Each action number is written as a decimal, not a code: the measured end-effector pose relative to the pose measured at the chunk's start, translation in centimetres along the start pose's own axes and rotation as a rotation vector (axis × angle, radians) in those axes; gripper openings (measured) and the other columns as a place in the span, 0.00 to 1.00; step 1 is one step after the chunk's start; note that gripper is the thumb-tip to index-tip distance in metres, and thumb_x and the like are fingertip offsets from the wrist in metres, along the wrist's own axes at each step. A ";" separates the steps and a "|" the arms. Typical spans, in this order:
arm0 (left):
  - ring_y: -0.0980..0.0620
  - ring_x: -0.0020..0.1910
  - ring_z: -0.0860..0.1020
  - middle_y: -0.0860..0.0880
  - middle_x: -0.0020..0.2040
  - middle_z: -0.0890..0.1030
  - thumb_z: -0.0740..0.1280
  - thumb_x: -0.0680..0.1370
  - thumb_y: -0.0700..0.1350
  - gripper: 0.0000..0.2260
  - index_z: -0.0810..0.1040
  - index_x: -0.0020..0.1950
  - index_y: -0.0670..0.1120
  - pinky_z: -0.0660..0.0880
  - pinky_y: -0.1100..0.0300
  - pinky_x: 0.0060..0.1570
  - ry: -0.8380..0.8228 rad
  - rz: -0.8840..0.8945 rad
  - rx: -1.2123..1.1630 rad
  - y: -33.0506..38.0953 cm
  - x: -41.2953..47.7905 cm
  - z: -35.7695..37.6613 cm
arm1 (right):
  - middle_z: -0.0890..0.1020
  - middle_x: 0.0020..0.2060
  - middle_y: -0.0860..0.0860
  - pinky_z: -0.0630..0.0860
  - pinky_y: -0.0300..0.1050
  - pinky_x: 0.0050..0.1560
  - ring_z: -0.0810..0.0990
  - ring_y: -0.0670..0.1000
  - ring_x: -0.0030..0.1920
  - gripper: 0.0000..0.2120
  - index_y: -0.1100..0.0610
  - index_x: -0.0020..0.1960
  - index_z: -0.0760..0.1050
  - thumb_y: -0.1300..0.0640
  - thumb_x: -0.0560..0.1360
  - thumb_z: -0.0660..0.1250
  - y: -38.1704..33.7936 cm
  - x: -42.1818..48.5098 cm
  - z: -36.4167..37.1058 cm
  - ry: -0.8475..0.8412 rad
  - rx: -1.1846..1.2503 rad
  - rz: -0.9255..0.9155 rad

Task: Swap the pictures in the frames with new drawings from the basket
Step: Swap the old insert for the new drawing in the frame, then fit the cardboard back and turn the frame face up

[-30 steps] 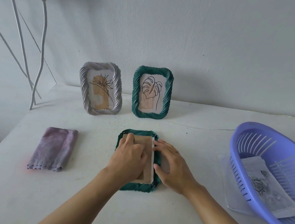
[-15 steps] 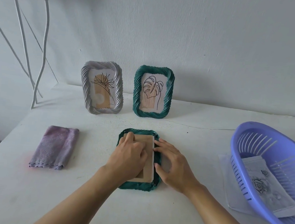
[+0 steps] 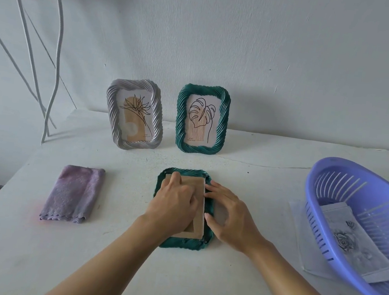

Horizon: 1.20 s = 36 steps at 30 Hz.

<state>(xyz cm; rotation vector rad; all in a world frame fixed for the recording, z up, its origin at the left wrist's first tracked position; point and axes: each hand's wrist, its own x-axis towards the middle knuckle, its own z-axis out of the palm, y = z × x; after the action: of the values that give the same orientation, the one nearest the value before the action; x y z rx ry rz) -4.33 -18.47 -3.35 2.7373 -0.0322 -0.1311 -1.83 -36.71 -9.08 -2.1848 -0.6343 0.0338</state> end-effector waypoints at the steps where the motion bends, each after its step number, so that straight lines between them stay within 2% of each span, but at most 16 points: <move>1: 0.45 0.54 0.71 0.46 0.54 0.69 0.56 0.82 0.48 0.11 0.77 0.49 0.45 0.70 0.55 0.56 0.000 0.004 0.002 0.1 0.0 0.0 | 0.73 0.70 0.41 0.65 0.48 0.74 0.63 0.38 0.74 0.24 0.49 0.68 0.74 0.55 0.73 0.70 -0.1 0.0 -0.1 -0.009 0.004 0.012; 7: 0.45 0.56 0.69 0.45 0.54 0.71 0.56 0.82 0.46 0.12 0.77 0.50 0.44 0.69 0.55 0.57 -0.011 0.019 0.025 0.4 -0.1 -0.3 | 0.72 0.70 0.40 0.68 0.49 0.72 0.68 0.40 0.71 0.30 0.45 0.72 0.65 0.52 0.72 0.69 -0.3 -0.1 -0.2 -0.038 0.033 0.067; 17: 0.44 0.55 0.70 0.45 0.55 0.69 0.56 0.82 0.48 0.11 0.75 0.47 0.45 0.71 0.53 0.56 -0.023 -0.012 0.012 0.2 0.0 0.2 | 0.75 0.67 0.41 0.70 0.46 0.70 0.71 0.40 0.69 0.31 0.48 0.71 0.65 0.55 0.71 0.71 -0.4 -0.1 -0.4 -0.029 0.062 0.043; 24: 0.45 0.56 0.70 0.46 0.55 0.69 0.56 0.82 0.48 0.11 0.76 0.50 0.45 0.70 0.55 0.56 -0.021 -0.012 0.008 0.3 0.0 0.3 | 0.69 0.72 0.41 0.66 0.49 0.74 0.64 0.41 0.73 0.30 0.46 0.73 0.64 0.53 0.73 0.69 0.1 -0.1 -0.1 -0.045 0.016 0.048; 28: 0.47 0.57 0.69 0.46 0.54 0.75 0.52 0.84 0.47 0.14 0.77 0.54 0.44 0.68 0.55 0.60 -0.030 0.039 0.037 0.5 -0.4 -0.3 | 0.69 0.72 0.43 0.64 0.49 0.74 0.61 0.40 0.75 0.29 0.47 0.73 0.65 0.53 0.73 0.69 0.1 0.0 -0.1 -0.046 0.001 0.030; 31: 0.48 0.56 0.71 0.52 0.51 0.75 0.46 0.82 0.53 0.17 0.73 0.49 0.52 0.70 0.54 0.59 -0.008 0.052 0.070 -1.0 0.0 0.3 | 0.69 0.72 0.44 0.64 0.50 0.74 0.61 0.41 0.75 0.28 0.46 0.72 0.66 0.53 0.73 0.68 0.3 0.0 0.0 -0.045 0.012 0.036; 32: 0.48 0.56 0.72 0.51 0.52 0.74 0.46 0.82 0.54 0.17 0.74 0.52 0.54 0.70 0.55 0.58 -0.010 0.040 0.071 -1.5 0.1 0.4 | 0.69 0.72 0.44 0.64 0.51 0.74 0.60 0.41 0.75 0.28 0.46 0.72 0.66 0.52 0.73 0.68 0.3 0.0 0.0 -0.044 0.016 0.037; 34: 0.48 0.56 0.71 0.50 0.60 0.75 0.49 0.84 0.49 0.17 0.74 0.65 0.52 0.66 0.58 0.58 -0.011 0.032 0.033 -2.1 0.0 0.4 | 0.69 0.72 0.44 0.64 0.51 0.74 0.60 0.40 0.75 0.27 0.46 0.72 0.67 0.49 0.74 0.68 0.4 0.0 0.1 -0.036 0.023 0.034; 36: 0.48 0.58 0.69 0.50 0.68 0.74 0.51 0.84 0.45 0.18 0.69 0.73 0.50 0.65 0.57 0.59 0.009 0.048 -0.025 -2.9 -0.4 0.1 | 0.69 0.72 0.44 0.64 0.49 0.75 0.60 0.40 0.75 0.28 0.47 0.71 0.68 0.46 0.74 0.70 0.4 0.0 0.1 -0.027 0.010 0.012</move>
<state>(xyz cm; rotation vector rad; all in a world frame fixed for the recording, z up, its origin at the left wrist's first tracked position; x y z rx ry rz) -4.77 -15.84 -4.51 2.7096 -0.0933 -0.1045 -1.69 -36.82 -9.41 -2.1817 -0.6353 0.0725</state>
